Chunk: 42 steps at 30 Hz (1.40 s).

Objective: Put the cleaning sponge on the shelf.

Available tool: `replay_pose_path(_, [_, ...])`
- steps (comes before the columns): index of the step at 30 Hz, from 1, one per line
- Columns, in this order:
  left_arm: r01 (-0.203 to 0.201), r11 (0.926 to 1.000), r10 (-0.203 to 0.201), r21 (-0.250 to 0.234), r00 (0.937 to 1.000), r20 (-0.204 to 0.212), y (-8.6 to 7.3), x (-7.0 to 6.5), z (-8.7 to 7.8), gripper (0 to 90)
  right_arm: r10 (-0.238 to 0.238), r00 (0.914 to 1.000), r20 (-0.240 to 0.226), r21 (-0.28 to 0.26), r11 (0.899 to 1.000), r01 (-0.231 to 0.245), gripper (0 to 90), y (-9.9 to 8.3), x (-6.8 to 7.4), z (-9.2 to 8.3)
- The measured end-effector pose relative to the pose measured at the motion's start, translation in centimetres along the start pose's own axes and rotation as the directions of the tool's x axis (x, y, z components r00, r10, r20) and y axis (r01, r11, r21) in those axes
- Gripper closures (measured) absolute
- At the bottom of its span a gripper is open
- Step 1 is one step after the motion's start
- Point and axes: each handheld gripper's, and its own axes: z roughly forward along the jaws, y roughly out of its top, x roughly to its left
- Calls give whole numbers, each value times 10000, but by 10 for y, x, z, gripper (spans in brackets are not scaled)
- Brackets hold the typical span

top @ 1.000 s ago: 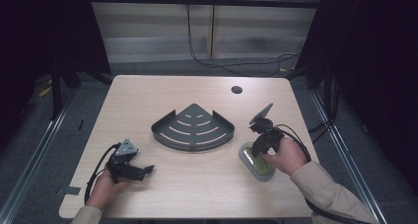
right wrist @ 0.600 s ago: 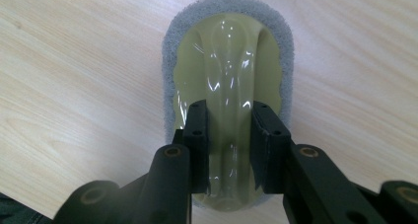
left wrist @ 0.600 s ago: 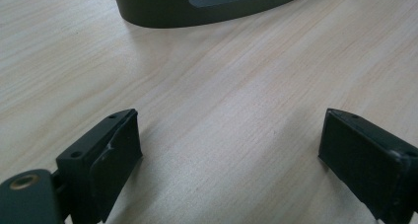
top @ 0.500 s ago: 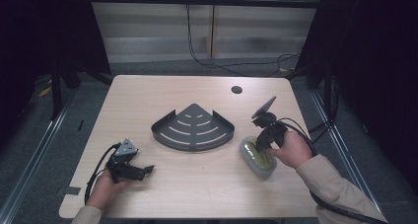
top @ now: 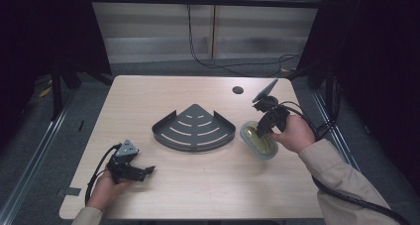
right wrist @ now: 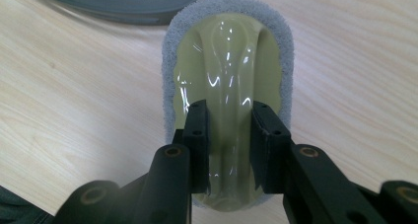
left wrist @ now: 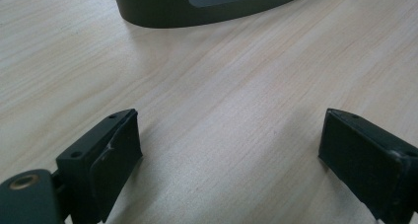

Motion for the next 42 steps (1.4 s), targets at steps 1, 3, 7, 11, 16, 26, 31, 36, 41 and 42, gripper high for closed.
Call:
replay_pose_path(1, [0, 10000, 0, 4, 10000, -4, 0, 0, 0, 84, -22, 10000, 17, -34, 10000, 22, 716, 2, 0, -2])
replay_pose_path(3, [-4, 10000, 4, 5, 10000, -2, 0, 0, 0, 83, -37, 10000, 38, -83, 10000, 38, 717, 6, 0, -4])
replay_pose_path(7, [-5, 10000, 5, 6, 10000, 3, 0, 0, 0, 83, -148, 9999, 57, -170, 9997, 149, 717, 16, 0, -10])
replay_pose_path(11, [-5, 10000, 5, 8, 10000, 0, 0, 0, 0, 83, -154, 9999, 37, -272, 9995, 154, 717, 25, 1, -14])
replay_pose_path(16, [-13, 10000, 13, 33, 10000, 15, 0, 0, 0, 83, -326, 9994, 130, -285, 9991, 330, 717, 36, 5, -17])
replay_pose_path(26, [-7, 10000, 7, 33, 10000, 17, 0, 0, 0, 83, -659, 9978, 121, -252, 9975, 662, 717, 54, 11, -16])
replay_pose_path(31, [1, 10000, -1, 24, 10000, 13, 0, 0, 0, 83, -724, 9974, 66, -252, 9970, 726, 717, 63, 13, -14])
replay_pose_path(36, [-1, 10000, 1, 29, 10000, 14, 0, 0, 0, 83, -897, 9960, 53, -259, 9956, 899, 717, 72, 17, -13])
replay_pose_path(41, [-7, 10000, 7, 31, 10000, 12, 0, 0, 0, 83, -939, 9956, 33, -373, 9949, 939, 716, 79, 20, -14])
replay_pose_path(42, [-6, 10000, 6, 33, 10000, 10, 0, 0, 0, 83, -901, 9959, 20, -349, 9953, 901, 717, 80, 20, -14])
